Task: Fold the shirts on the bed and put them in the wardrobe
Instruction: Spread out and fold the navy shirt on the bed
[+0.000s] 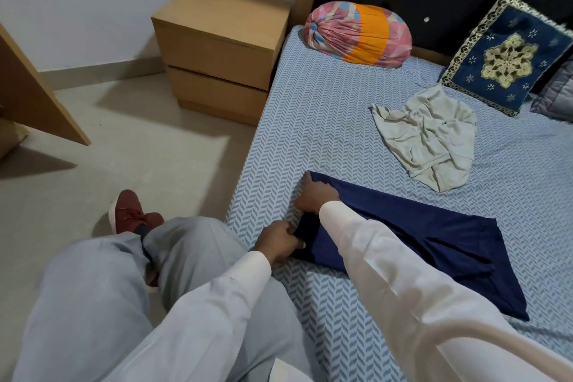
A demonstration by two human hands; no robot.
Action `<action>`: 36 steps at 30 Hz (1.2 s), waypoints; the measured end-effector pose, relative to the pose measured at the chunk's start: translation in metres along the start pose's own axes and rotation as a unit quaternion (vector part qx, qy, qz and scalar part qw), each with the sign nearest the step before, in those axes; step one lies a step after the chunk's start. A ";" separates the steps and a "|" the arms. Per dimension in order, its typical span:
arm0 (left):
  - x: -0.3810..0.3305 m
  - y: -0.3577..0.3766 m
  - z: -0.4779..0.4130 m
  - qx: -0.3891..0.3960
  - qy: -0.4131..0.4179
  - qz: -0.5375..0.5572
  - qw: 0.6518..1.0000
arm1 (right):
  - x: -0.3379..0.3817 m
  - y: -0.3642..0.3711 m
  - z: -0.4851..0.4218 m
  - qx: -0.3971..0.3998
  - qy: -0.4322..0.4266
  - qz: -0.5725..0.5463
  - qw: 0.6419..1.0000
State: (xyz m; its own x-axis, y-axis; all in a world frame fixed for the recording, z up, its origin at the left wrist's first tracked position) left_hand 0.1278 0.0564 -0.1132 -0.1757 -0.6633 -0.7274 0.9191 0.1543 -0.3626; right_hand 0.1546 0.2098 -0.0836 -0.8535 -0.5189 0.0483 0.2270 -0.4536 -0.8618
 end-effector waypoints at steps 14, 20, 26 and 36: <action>-0.020 -0.207 0.057 -0.296 0.092 -0.131 0.942 | 0.177 -0.086 -0.015 -0.061 -0.101 -0.079 0.990; -0.027 -0.180 0.054 -0.207 0.188 -0.082 0.957 | 0.130 -0.068 -0.004 -0.043 -0.099 -0.274 0.956; -0.031 -0.111 0.031 -0.065 0.215 -0.140 0.964 | 0.007 -0.014 0.028 -0.032 -0.096 -0.460 0.882; -0.032 -0.008 0.002 0.004 0.152 -0.392 0.907 | -0.158 0.034 0.063 -0.063 0.000 -0.615 0.786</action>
State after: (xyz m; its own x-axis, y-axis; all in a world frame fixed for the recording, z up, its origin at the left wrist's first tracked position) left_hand 0.1264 0.0748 -0.0858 -0.8649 -0.3339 -0.3747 0.4713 -0.2839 -0.8350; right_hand 0.3268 0.2313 -0.0885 -0.3910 0.2563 0.8840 -0.8178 -0.5374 -0.2059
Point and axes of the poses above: each hand's wrist, its own z-axis away from the middle knuckle, its own y-axis out of the palm, x = y × z, the point moved 7 cm from there along -z, towards the middle knuckle
